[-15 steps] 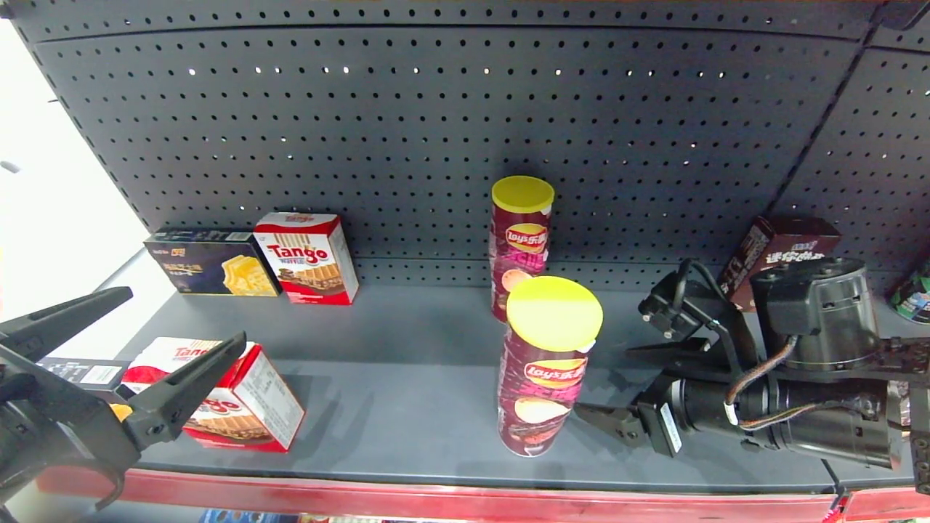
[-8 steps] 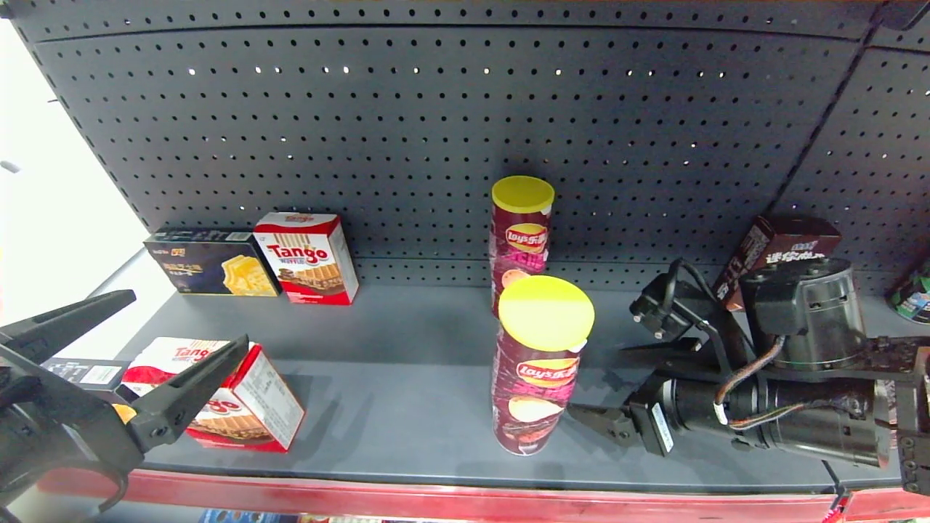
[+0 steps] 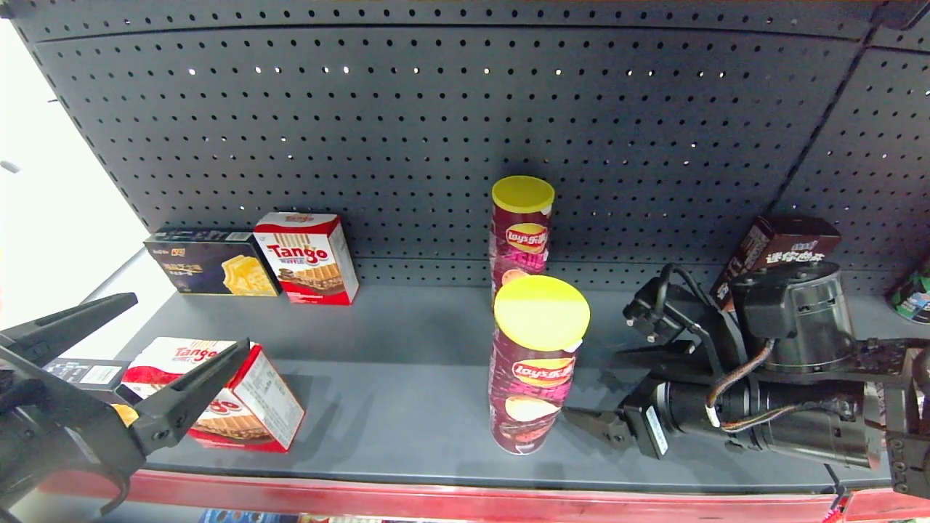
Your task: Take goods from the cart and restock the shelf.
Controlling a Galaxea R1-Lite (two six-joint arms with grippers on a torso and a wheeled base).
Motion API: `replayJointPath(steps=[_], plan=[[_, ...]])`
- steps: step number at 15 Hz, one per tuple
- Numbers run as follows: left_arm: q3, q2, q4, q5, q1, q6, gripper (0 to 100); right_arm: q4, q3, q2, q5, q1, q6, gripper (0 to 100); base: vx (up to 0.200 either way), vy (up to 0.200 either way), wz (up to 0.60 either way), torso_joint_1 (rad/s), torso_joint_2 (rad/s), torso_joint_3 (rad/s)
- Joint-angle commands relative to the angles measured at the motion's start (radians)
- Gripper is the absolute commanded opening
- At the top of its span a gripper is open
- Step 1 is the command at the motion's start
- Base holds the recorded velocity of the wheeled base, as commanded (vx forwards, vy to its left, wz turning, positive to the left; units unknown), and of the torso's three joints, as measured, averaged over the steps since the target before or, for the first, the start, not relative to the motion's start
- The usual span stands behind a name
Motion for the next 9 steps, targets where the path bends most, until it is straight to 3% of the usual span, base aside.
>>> replayJointPath(steps=[1,3,6,8,9], plan=[[0.002,0.001,-0.001,0.000,0.000,0.000,100,-0.007,0.002,-0.013,-0.001,-0.007,-0.001,100,0.000,0.000,0.00,0.000,0.00,0.000],[0.000,-0.001,-0.001,0.000,0.002,0.000,100,-0.049,0.000,-0.067,-0.001,-0.067,-0.001,100,0.000,0.000,0.00,0.000,0.00,0.000],[0.000,-0.007,-0.002,0.002,0.002,-0.001,100,-0.049,0.000,-0.254,-0.001,-0.238,-0.001,100,0.000,0.000,0.00,0.000,0.00,0.000],[-0.001,-0.042,-0.001,0.003,0.002,0.002,100,-0.038,0.015,-0.449,0.001,-0.416,-0.001,100,0.000,0.000,0.00,0.000,0.00,0.000],[-0.001,-0.053,0.002,0.003,0.002,0.002,100,-0.036,0.021,-0.492,0.001,-0.449,-0.001,100,0.000,0.000,0.00,0.000,0.00,0.000]])
